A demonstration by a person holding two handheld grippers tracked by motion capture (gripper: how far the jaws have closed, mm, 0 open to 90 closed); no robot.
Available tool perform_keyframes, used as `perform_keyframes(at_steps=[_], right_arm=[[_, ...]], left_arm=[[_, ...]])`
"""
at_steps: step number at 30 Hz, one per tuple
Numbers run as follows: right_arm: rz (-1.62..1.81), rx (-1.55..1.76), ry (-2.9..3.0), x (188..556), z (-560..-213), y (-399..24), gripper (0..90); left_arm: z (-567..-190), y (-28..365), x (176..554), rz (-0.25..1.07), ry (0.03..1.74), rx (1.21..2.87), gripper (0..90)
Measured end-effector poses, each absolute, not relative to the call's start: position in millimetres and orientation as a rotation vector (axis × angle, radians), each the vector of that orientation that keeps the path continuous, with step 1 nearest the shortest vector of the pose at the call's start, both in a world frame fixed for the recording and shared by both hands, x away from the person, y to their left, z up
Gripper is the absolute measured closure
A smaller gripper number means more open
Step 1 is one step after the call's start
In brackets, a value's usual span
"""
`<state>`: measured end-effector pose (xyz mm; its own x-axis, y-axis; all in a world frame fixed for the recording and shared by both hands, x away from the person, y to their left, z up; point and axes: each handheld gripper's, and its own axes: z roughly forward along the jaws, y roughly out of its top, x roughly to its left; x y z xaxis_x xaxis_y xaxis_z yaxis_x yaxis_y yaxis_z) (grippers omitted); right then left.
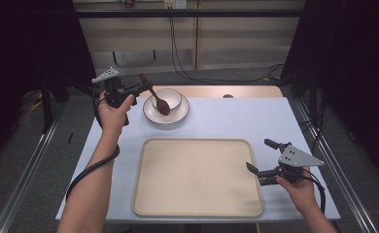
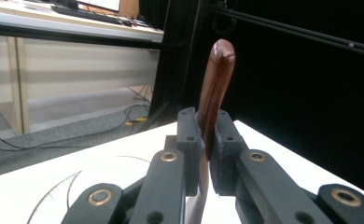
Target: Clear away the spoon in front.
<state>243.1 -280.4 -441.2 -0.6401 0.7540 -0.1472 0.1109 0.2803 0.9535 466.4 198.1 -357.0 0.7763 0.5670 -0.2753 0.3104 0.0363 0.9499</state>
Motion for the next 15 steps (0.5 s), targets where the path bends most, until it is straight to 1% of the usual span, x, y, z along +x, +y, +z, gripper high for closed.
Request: perform_keyframes(at_steps=[15], right_arm=[[1.377,0.766,1.957,243,-441,-281,1.5]], left_arm=[[-359,195,446,0.158,0.663,1.623,84.0]])
